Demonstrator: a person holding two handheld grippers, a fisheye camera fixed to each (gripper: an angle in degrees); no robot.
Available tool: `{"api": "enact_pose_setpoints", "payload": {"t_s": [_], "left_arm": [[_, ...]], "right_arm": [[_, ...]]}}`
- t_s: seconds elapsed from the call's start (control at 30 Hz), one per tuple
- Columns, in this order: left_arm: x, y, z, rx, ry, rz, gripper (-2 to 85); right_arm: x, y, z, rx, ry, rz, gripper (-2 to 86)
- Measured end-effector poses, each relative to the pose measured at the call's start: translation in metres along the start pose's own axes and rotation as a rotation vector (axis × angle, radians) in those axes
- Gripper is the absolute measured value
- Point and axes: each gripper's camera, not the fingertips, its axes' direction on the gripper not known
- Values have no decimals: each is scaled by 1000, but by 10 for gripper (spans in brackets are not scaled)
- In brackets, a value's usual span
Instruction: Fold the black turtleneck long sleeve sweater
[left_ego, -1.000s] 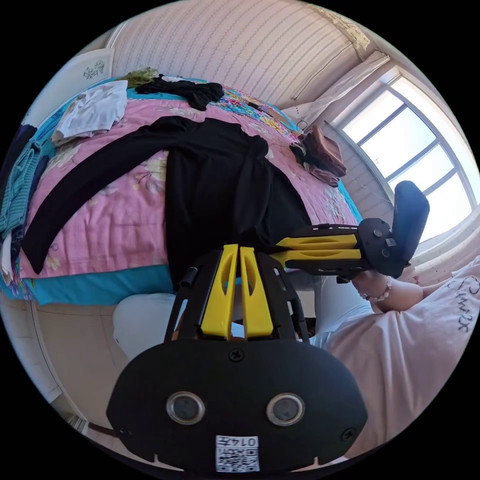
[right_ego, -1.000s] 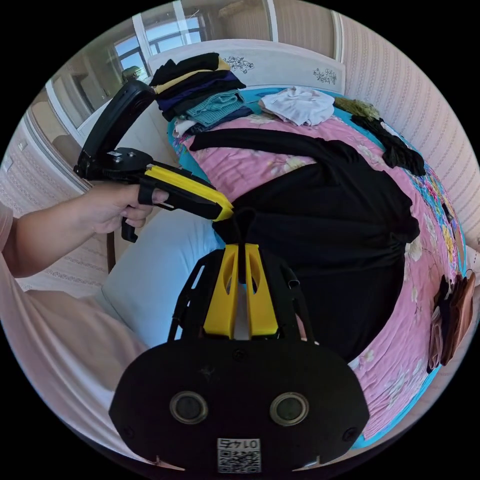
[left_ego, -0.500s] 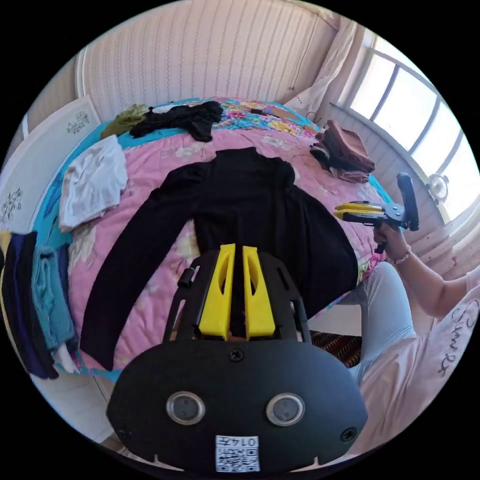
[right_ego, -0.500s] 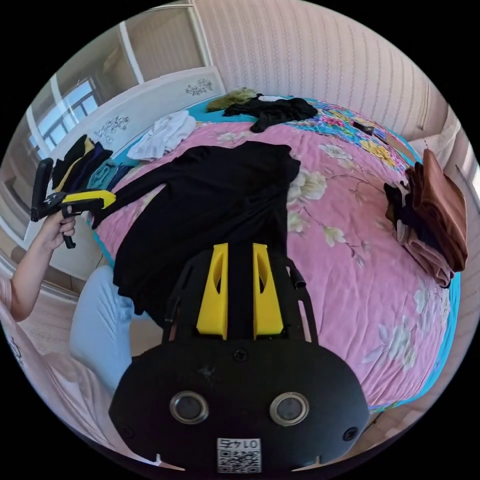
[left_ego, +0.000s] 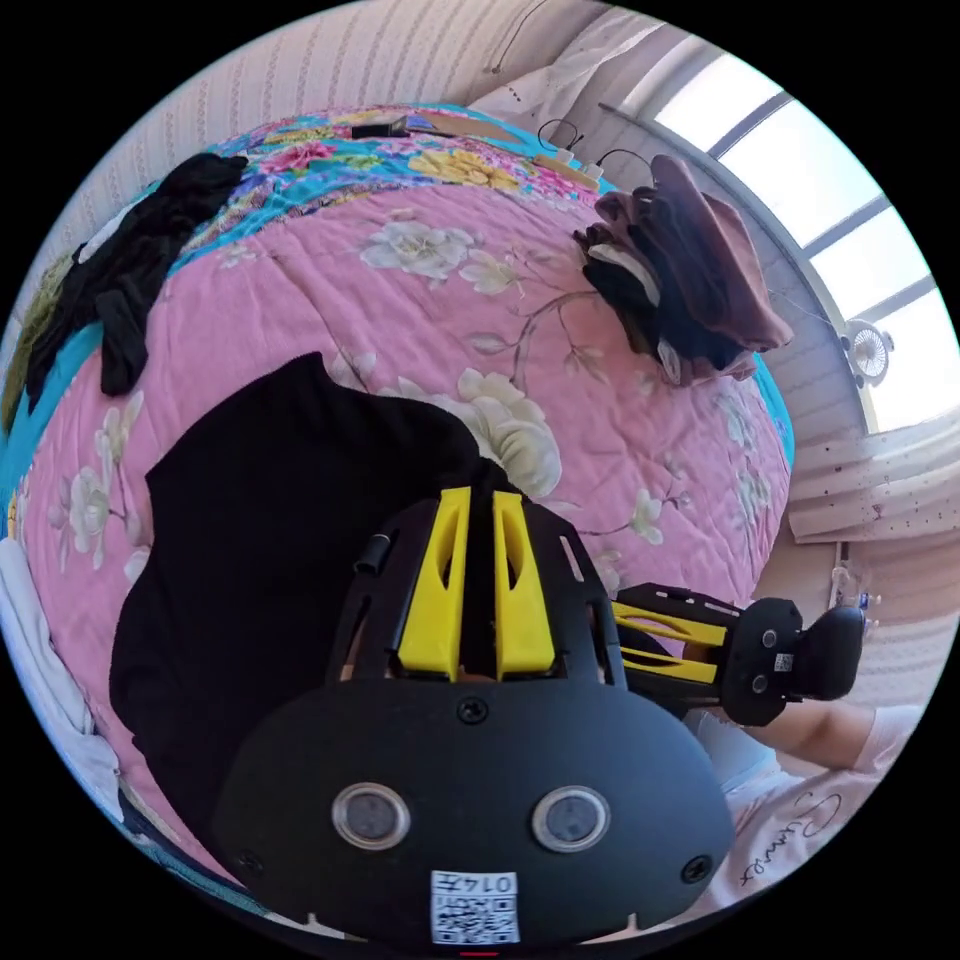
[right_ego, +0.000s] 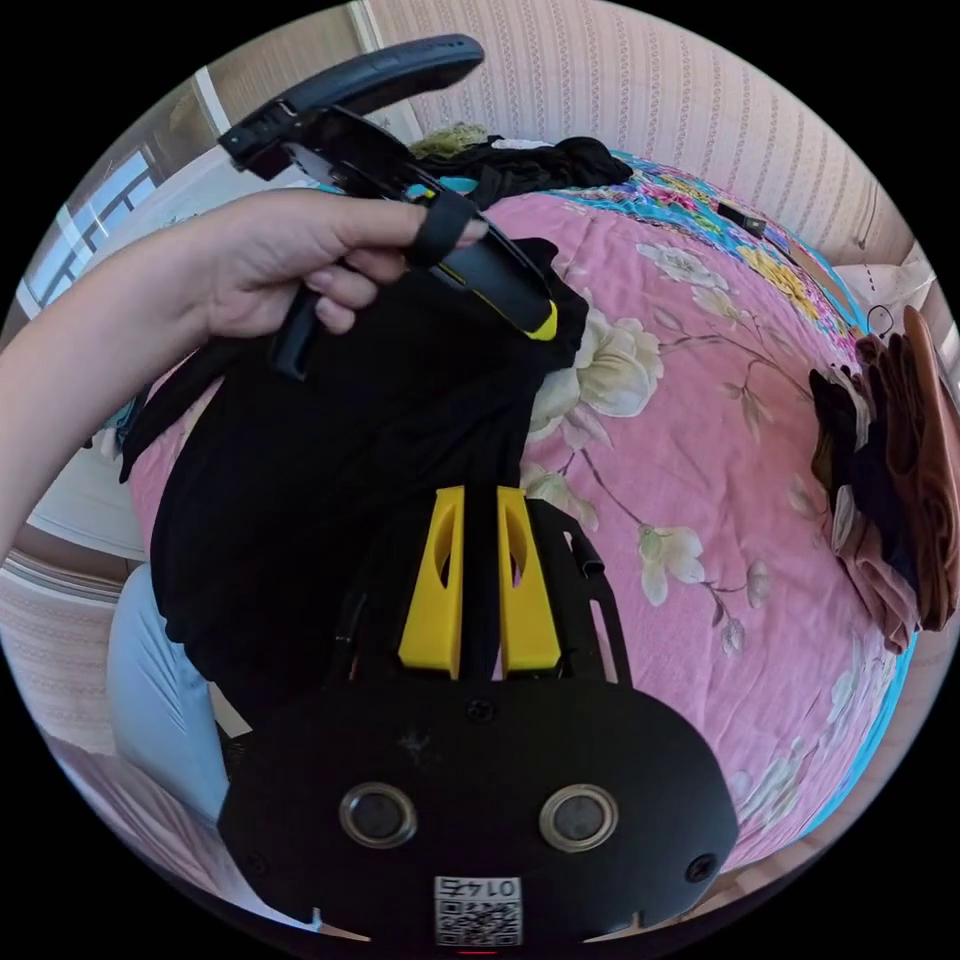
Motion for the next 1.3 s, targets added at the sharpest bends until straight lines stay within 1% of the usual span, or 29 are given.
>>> {"api": "enact_pose_setpoints", "payload": {"t_s": [0.07, 0.13, 0.2, 0.3, 0.37, 0.4, 0.5, 0.57, 0.67, 0.73, 0.83, 0.93, 1.07, 1.17, 1.23, 1.27, 1.3], "left_arm": [[-7, -6, 4, 4, 20, 15, -2], [-11, -13, -3, 68, -34, 50, -8], [-15, -20, -8, 93, -55, 65, -9], [-21, -31, -14, 162, -69, 69, -9], [-28, -35, -14, 219, -38, 41, -9], [-33, -39, -10, 222, -39, 14, -9], [-40, -46, 13, 123, -116, 12, -8], [-41, -48, 13, 127, -130, 18, -6], [-43, -45, 0, 140, -103, 20, 14], [-49, -34, -20, 184, -84, 29, 51], [-61, -13, -43, 245, -103, -3, 54], [-67, 1, -54, 276, -51, -13, 52], [-60, 2, -44, 261, 1, 4, 59], [-55, -5, -25, 229, 2, 10, 58], [-59, -10, 0, 100, -49, 10, 9], [-60, -10, 3, 84, -55, 8, 4], [-60, -7, 0, 130, -40, 18, -3]], "right_arm": [[4, 0, -3, 16, -17, -18, 22], [12, -1, -9, 24, -57, -9, 9], [19, -2, -16, 43, -75, -1, 5], [27, -6, -30, 66, -68, 13, 1], [32, -7, -35, 86, -51, 29, 0], [36, -9, -35, 86, -34, 36, 0], [44, -12, -20, 35, -22, 49, 1], [45, -12, -11, 16, -22, 51, 2], [44, -13, -5, 15, -16, 51, 11], [45, -12, -10, 60, -27, 61, 31], [50, -10, -15, 63, -52, 85, 59], [54, -6, -23, 111, -104, 132, 67], [48, -12, -20, 148, -159, 148, 72], [38, -25, 0, 79, -127, 125, 57], [32, -32, 16, 17, -139, 96, 22], [31, -33, 15, 27, -142, 91, 18], [28, -33, 10, 42, -140, 84, 10]]}}
